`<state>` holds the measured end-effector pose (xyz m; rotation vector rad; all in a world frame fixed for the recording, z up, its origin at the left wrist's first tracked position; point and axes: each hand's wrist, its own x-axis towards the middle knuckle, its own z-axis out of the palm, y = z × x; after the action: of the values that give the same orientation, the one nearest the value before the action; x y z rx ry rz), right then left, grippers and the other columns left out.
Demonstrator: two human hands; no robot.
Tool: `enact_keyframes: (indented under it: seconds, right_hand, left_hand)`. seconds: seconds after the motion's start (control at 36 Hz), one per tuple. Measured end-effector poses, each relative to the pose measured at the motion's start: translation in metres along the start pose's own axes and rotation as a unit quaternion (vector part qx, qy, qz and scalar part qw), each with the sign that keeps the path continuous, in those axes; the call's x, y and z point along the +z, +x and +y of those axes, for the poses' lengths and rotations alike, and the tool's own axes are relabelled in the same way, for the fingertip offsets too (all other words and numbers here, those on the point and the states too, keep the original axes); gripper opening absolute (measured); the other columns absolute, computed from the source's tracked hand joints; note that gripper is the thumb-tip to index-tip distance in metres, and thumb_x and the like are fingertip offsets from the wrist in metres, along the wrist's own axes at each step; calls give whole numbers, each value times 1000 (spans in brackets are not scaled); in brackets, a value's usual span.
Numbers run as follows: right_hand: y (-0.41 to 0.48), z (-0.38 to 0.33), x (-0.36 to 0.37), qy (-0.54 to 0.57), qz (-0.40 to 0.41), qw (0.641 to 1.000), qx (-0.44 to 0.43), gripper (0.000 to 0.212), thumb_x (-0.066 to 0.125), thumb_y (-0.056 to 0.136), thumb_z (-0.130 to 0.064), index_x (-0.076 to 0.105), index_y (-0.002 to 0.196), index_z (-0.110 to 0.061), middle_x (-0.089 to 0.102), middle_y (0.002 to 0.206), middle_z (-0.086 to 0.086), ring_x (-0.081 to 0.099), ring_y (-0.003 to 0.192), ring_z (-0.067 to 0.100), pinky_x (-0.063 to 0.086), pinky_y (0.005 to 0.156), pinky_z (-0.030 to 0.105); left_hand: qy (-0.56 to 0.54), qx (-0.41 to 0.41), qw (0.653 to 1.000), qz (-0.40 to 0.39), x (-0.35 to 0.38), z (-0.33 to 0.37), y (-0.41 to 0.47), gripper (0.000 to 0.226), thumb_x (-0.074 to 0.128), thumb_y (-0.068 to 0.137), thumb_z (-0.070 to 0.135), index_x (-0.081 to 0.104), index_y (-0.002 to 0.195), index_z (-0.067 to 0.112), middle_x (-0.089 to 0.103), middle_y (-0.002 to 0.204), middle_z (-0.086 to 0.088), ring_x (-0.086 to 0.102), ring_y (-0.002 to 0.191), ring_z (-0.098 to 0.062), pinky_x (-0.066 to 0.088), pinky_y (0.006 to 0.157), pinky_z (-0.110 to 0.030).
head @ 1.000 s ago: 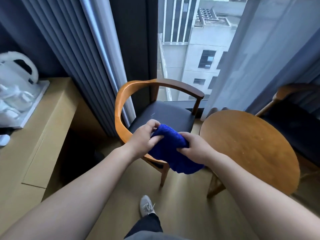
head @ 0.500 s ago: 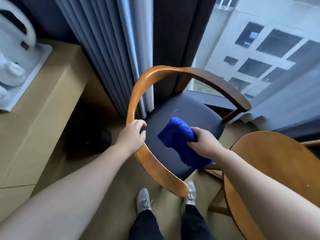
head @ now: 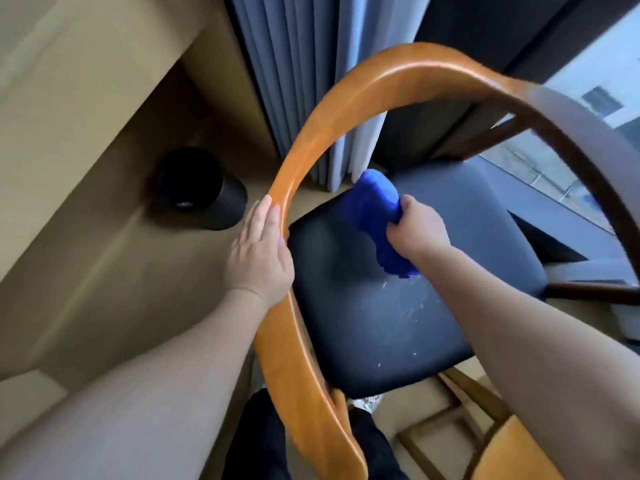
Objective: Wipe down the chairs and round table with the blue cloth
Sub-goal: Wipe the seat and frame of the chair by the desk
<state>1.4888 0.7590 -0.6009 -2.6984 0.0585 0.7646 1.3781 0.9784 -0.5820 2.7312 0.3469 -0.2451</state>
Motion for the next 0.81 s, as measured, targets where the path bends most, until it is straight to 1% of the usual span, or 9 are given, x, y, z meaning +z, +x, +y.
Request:
enact_keyframes:
  seconds: [0.08,0.17,0.28,0.39,0.44,0.5,0.61,0.72,0.81]
  right_hand:
    - [22,-18,12,-58,6,998,3,31,52,89,-12,45,119,-6,52,119,17,58,96,37,35,68,34]
    - [32,-31,45,-106,-28,994,-16,58,54,92,-16,28,142,-1,36,138,19,57,107,38,41,74,37]
    - [27,-40,88,-142,-153,974,-83,84,63,87,-47,20,148,-10,22,145,18,49,116,37,43,79,39]
    - [36,-41,92,-173,-145,964,-139,84,66,83,-52,26,146,-12,23,142,18,43,118,36,44,88,40]
    - [49,-34,85,-228,-97,949,-197,92,65,81,-56,21,149,-15,16,150,21,33,129,38,38,99,44]
    - [61,-26,81,-297,-81,915,-262,113,63,72,-69,2,154,-20,-6,158,21,9,143,41,21,113,52]
    - [77,-10,94,-388,-147,853,-318,139,57,52,-89,-18,151,-27,-27,157,12,-14,144,43,5,113,65]
    - [86,-5,106,-350,-125,876,-308,128,41,56,-94,-13,153,-29,-18,160,9,-11,145,43,4,113,65]
    - [86,-3,111,-283,-74,903,-316,110,28,63,-91,12,154,-31,10,162,9,9,144,43,12,113,62]
  left_hand:
    - [7,5,1000,1,0,-2,-1,53,33,96,21,22,148,15,16,157,-1,16,144,-19,27,110,-37]
    - [16,8,1000,0,2,-4,1,56,27,92,24,25,147,13,19,156,-1,19,143,-19,29,107,-35]
    - [18,14,1000,9,3,-5,3,61,24,84,25,36,142,7,29,153,-6,29,139,-23,35,104,-36]
    - [12,21,1000,16,4,-6,4,61,27,83,24,39,140,6,32,151,-7,32,137,-23,38,101,-36]
    - [13,23,999,18,4,-7,4,61,27,83,23,39,140,6,32,151,-8,32,137,-23,37,102,-36]
    - [12,21,1000,16,3,-7,5,61,28,83,22,39,140,6,32,151,-7,32,137,-23,36,103,-35]
    - [10,22,1000,16,3,-7,5,61,28,83,22,39,140,6,32,151,-6,31,137,-21,33,103,-32]
    - [5,24,999,24,3,-8,5,59,29,84,21,40,140,6,33,151,-6,34,136,-23,31,104,-33]
    - [-1,32,999,30,4,-8,5,59,30,84,20,40,139,5,34,150,-7,36,135,-25,33,105,-35]
